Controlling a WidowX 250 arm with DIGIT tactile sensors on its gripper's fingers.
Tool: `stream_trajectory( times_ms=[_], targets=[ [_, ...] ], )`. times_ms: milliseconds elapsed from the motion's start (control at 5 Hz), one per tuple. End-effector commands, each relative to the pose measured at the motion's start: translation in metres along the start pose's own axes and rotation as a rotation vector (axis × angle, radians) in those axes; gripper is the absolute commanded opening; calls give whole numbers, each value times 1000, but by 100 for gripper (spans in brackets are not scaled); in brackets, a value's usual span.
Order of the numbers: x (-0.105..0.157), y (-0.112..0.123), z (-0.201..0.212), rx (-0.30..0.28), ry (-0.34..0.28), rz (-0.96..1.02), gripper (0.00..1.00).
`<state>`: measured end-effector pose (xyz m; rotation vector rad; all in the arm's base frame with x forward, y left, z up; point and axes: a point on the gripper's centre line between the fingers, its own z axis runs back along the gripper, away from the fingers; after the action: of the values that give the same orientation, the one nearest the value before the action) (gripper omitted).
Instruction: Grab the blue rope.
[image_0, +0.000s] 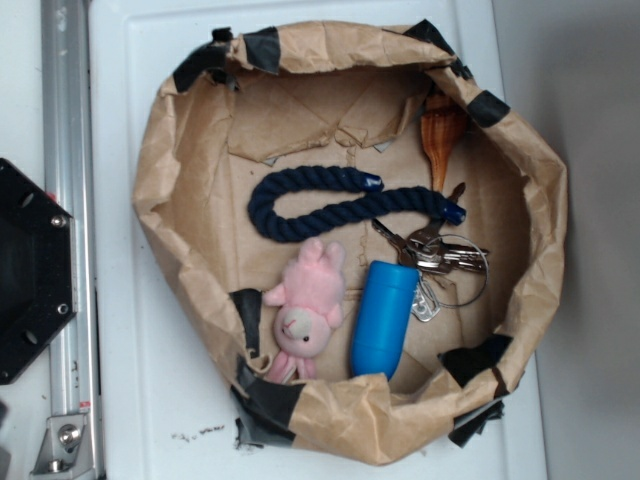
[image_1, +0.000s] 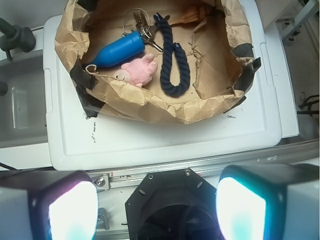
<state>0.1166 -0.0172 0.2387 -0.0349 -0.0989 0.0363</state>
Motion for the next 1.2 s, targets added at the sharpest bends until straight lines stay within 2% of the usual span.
stream_trajectory(
  times_ms=[0, 200, 400, 600, 800, 1000],
  targets=[
    [0, 0, 0, 0, 0, 0, 100],
    [44, 31, -29, 54, -24, 133, 100],
    [77, 40, -56, 88, -39, 142, 100],
    [105, 41, -102, 208, -48, 116, 100],
    [110, 46, -146, 209, 8, 91, 100],
    [119, 46, -170, 217, 53, -141, 100]
  ],
)
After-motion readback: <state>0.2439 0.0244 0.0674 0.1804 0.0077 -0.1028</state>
